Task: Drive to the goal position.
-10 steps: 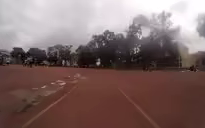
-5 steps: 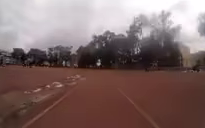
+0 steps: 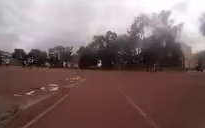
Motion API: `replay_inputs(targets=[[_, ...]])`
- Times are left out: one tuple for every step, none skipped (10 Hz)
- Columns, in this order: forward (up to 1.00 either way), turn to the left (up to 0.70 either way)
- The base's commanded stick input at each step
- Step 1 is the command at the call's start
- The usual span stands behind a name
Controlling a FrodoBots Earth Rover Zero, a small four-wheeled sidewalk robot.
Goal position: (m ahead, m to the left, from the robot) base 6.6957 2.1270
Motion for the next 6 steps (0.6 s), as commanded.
replay_inputs(targets=[[0.70, 0.05], [0.70, 0.02], [0.70, 0.03], [0.70, 0.14], [0.70, 0.10], [0.70, 0.04]])
